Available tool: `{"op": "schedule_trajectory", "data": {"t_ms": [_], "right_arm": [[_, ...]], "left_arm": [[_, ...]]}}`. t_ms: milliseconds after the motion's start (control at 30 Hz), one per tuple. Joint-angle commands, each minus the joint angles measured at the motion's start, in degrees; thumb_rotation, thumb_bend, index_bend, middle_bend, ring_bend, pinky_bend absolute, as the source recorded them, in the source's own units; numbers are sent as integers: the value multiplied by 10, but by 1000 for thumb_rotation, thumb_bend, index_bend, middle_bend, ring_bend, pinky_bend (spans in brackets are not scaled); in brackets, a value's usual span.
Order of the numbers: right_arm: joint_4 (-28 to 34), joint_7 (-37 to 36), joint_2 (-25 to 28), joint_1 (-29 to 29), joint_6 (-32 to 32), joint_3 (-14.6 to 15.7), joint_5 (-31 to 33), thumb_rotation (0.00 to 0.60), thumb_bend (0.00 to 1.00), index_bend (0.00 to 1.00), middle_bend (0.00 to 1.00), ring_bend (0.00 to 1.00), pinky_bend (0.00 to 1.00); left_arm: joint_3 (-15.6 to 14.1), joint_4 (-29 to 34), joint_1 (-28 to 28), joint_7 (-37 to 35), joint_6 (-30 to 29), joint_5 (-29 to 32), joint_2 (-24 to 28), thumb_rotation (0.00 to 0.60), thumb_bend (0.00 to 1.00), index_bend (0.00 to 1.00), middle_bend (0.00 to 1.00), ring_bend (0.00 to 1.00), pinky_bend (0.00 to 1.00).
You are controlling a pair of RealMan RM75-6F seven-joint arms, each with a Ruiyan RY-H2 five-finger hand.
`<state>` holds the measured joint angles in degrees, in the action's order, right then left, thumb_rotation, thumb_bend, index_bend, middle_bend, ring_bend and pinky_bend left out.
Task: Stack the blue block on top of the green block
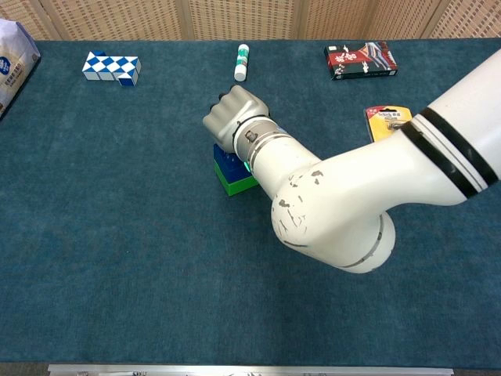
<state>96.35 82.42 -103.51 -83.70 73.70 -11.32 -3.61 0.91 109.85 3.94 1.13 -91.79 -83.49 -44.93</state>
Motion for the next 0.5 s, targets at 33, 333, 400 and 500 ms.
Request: {"op": "schedule_trajectory", "data": {"t_ms": [33,333,400,500], "right_arm": [[-2,1,-4,2,5,4,-14,600,267,531,111,0,82],[4,5,-3,10,1,3,-23,600,267,529,116,0,82],[7,10,0,10,1,2,-18,600,266,492,116,0,82],[12,16,5,11,0,-1,-9,600,241,363,116,0,82]], "left_arm": [[0,0,0,0,0,0,0,600,198,255,26,0,89],[1,1,-1,-2,1,1,1,600,198,255,26,0,89],[1,0,-1,-1,1,1,1,600,198,255,26,0,89],[2,0,-2,0,3,2,1,600,198,255,26,0,89]]}}
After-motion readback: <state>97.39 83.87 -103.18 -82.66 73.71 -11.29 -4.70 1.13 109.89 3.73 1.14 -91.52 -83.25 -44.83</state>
